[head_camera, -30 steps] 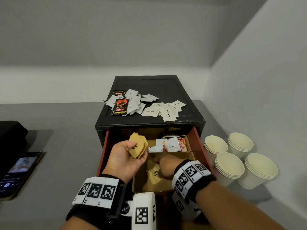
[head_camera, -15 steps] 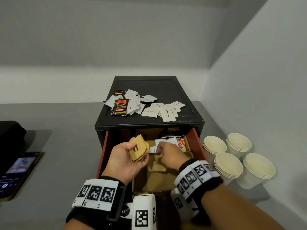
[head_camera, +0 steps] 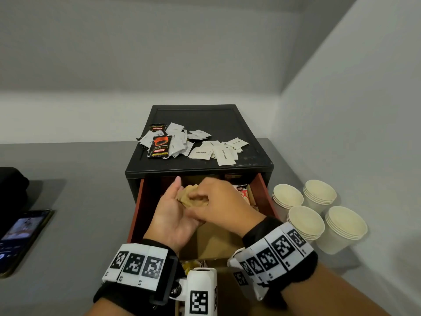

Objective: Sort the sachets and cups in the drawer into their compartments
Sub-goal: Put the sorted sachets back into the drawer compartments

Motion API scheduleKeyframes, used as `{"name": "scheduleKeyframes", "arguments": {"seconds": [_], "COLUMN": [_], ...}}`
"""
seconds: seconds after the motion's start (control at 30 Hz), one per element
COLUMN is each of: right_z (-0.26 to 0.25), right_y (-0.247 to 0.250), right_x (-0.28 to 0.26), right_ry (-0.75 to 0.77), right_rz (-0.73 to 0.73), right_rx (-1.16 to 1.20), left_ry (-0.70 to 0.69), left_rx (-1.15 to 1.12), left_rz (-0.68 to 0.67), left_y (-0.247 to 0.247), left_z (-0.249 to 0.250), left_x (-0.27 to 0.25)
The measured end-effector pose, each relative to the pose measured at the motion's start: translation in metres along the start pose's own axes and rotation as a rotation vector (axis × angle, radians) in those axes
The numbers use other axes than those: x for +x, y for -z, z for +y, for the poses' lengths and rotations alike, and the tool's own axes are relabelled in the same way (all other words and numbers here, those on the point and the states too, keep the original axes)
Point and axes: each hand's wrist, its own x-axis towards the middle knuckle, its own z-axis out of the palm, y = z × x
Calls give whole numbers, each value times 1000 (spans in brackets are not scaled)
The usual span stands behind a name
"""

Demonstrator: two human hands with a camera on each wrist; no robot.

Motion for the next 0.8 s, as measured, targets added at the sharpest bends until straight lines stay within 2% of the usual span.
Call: {"name": "scheduleKeyframes", "arguments": {"seconds": [0.03,0.1,0.17,0.23,0.3,0.37,0.43,0.53,0.6,0.8], "right_z": [-1,2,9,13,14,14,17,25,26,23], "right_y": [1,8,11,9,0,-6,-6,-3,0,4], "right_x": [-2,-2,-1,0,0,0,0,-2,-7,-21], "right_ry": [-2,-68,-198,-340,-425,-466,-479,-436,-398,-314], "right_rz": [-25,75,140,4,-157,-166,-127,-104,-174,-419], "right_rx": [68,228,292,300,428,608,669,528,325,-69], "left_ry": [6,-11,-29,-35,-39,-41,-41,-46,-15,293], "left_rx": [12,-18,-30,18,72,125,216,350,434,843], "left_rz": [0,21,50,39,13,-8,-1,49,61,-34], "left_y": [1,4,6,5,4,1,-2,-5,-6,-9], "left_z": [1,1,2,1,-2,-7,-10,-6,-2,-11], "left_x": [0,2,3,2,2,1,-2,-5,-11,-32]}}
